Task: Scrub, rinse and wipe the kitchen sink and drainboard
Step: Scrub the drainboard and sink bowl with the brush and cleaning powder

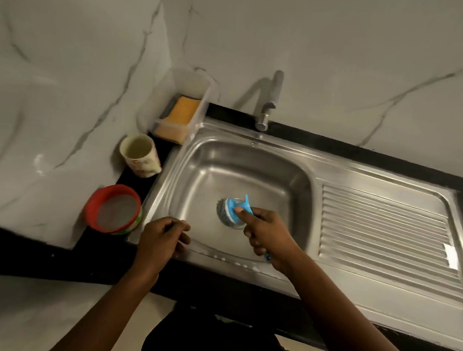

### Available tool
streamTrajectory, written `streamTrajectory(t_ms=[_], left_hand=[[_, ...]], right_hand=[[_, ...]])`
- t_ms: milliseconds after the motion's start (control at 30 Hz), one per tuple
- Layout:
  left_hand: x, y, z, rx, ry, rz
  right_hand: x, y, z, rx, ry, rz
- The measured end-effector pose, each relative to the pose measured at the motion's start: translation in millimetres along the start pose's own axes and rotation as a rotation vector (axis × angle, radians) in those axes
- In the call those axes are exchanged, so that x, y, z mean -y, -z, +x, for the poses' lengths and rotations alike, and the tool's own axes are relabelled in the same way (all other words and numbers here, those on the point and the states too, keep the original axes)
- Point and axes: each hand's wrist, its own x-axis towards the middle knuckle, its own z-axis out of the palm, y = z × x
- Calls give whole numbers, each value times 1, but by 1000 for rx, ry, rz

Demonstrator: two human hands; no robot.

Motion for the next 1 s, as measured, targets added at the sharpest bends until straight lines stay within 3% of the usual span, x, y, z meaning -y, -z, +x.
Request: streamTrajectory(t_ms=[267,500,600,667,767,867,1000], left_hand=[[19,58,1,-140,85,-46],[35,95,3,-196,181,-53],[41,118,20,-98,357,-148],[44,123,25,-90,370,-185],[41,119,18,-223,278,-156],[37,116,18,-217,299,-180],[35,115,21,-243,331,-220]], right_hand=[[42,-99,18,165,114,-179],[57,-174,43,236,486,-579],[54,-199,59,292,606,-793],[52,-211,68,318,643,-931],[49,-222,80,305,678,-1156],[41,-226,85,274,658,-1150],[41,-231,85,381,639,-1171]])
